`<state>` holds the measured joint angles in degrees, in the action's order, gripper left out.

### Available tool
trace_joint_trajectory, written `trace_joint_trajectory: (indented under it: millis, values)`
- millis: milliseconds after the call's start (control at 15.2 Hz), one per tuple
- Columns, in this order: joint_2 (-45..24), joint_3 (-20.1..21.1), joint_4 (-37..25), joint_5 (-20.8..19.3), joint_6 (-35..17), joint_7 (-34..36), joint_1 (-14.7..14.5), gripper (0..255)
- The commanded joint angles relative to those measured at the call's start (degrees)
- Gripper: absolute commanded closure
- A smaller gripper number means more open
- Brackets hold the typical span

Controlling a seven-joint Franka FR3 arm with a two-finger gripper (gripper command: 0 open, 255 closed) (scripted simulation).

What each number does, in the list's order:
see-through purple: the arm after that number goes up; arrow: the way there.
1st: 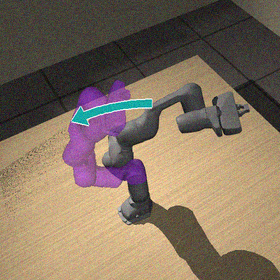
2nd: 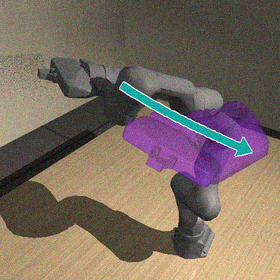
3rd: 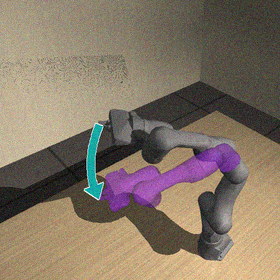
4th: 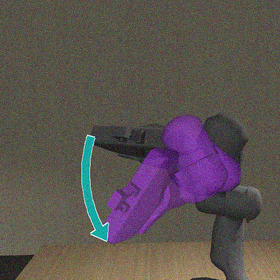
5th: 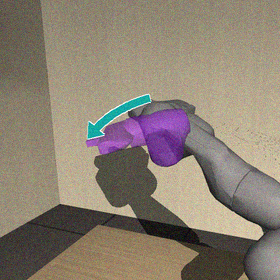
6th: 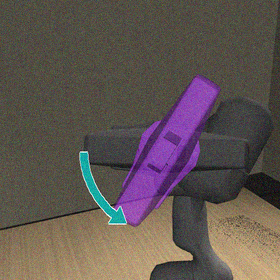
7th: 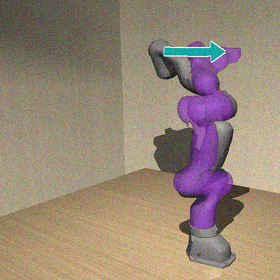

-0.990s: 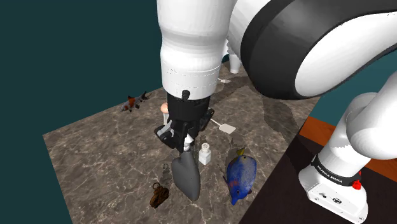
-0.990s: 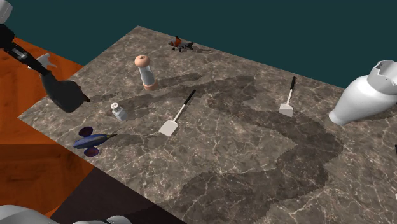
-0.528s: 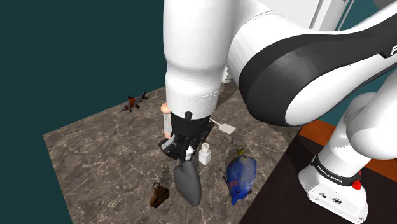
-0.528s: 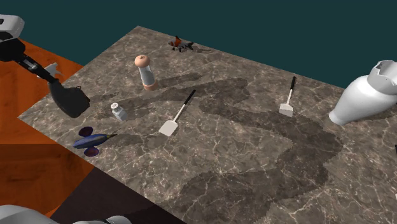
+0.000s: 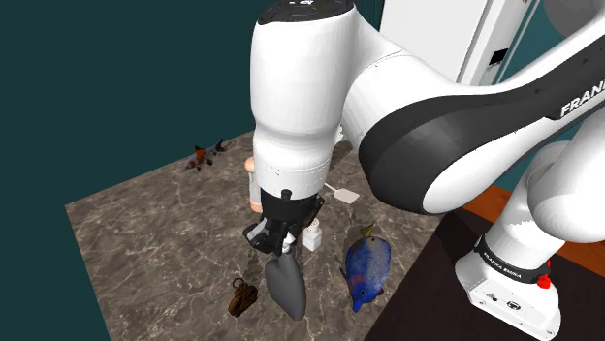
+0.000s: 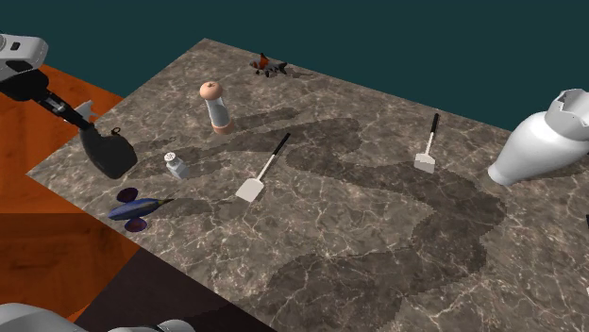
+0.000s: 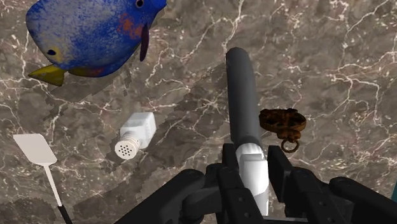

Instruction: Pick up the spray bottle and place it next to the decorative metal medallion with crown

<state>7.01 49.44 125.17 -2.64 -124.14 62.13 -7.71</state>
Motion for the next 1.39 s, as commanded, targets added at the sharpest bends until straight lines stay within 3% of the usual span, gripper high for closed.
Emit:
trace_joint_trajectory:
  millis: [0, 132, 198, 528, 792, 1320]
  values:
    - [-0.02, 0.01, 0.02, -0.02, -0.05, 0.02, 0.0, 255]
    - [-0.02, 0.01, 0.02, -0.02, -0.05, 0.02, 0.0, 255]
    - [-0.02, 0.01, 0.02, -0.03, -0.05, 0.02, 0.0, 0]
    - [-0.02, 0.01, 0.02, -0.03, -0.05, 0.02, 0.0, 0]
    - [4.11, -1.34, -4.34, 3.53, 7.08, -2.6, -0.76, 0]
    - [4.1, -1.37, -4.34, 3.52, 7.08, -2.59, -0.8, 0]
